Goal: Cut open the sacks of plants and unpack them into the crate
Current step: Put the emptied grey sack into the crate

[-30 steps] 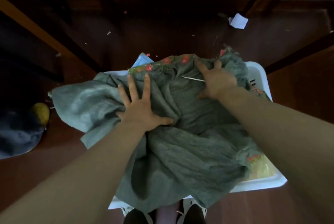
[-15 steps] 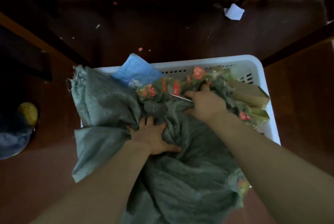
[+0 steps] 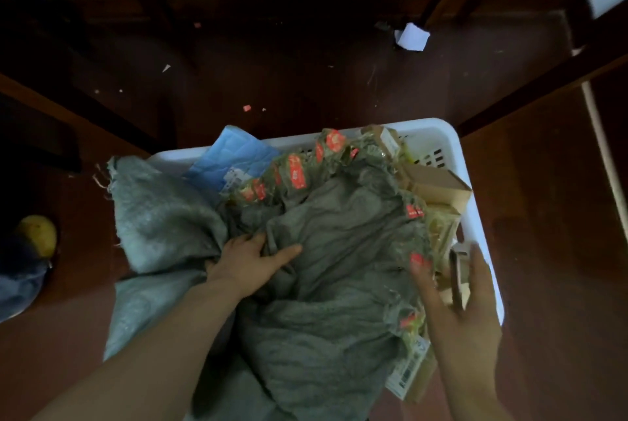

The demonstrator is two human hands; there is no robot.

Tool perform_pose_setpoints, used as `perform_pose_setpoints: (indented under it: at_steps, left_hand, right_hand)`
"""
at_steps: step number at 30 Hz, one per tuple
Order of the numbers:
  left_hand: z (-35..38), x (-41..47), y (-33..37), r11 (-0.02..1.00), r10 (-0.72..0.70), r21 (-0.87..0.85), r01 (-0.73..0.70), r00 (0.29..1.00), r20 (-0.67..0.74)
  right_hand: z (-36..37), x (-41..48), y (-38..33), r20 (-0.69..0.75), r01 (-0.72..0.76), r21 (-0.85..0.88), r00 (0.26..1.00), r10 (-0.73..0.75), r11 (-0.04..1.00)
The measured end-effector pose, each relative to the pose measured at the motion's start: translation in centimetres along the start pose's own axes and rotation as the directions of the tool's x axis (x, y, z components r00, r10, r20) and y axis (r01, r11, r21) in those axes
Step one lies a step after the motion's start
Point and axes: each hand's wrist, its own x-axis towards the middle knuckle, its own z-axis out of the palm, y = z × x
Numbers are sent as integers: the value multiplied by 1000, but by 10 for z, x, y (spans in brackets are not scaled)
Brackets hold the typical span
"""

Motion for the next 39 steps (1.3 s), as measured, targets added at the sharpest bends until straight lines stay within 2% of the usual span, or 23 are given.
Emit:
perform_pose_setpoints:
  at_steps: [3,5,7,10,12,14,17,19,20,24,28,31,34,37,38,39]
  left_hand:
    - [1,-2,5,999,-24,-35,26,999,34]
    - [1,-5,8,999,-27,32,25,998,55]
    - [-2,-10,14,995,-34,96,27,997,76]
    - [-7,-14,23,986,-24,168,10,997,79]
    - [-6,-14,26,981,-29,196,12,996,82]
    - [-3,-11,21,986,-20,166,7,997,79]
    - [-5,-9,8,999,36,-26,-35,998,43]
    - [-14,-19,8,997,46,-68,-41,996,75]
    - [-19,-29,9,999,36,-34,-33,992,121]
    - [-31,-71,12,951,-43,305,-48,958,285]
    - [-30,-106,-1,877,-85,475,-73,949,302]
    - [-18,-121,-22,886,-100,462,-25,965,243]
    - [-3,-123,-34,930,-80,367,11,981,175]
    - [8,-117,-33,957,-52,290,16,992,116]
    - [11,-114,-30,963,-41,270,13,994,100]
    - [12,-110,-28,968,-32,251,9,996,85]
  right_hand:
    - [9,-11,28,-28,-366,112,928,371,924]
    - [27,-11,40,38,-488,160,872,488,858]
    - [49,-4,42,149,-477,113,876,460,872]
    - [91,11,19,309,-362,197,905,293,911]
    - [117,22,-2,357,-245,102,914,195,964]
    - [135,31,-8,388,-204,38,905,174,978]
    - [137,37,2,416,-158,-6,898,146,987]
    - [128,36,10,393,-176,23,907,153,984]
    - [121,32,12,369,-202,52,914,169,978]
    - [81,10,12,194,-252,191,957,215,949]
    - [46,-32,40,0,-227,246,972,234,942]
    - [39,-61,88,-149,-367,299,894,423,881]
    - [48,-71,132,-58,-487,388,834,548,782]
    - [64,-54,150,36,-617,455,733,679,642]
    - [69,-45,149,25,-612,439,741,671,658]
    - [74,-37,144,2,-580,388,778,629,716]
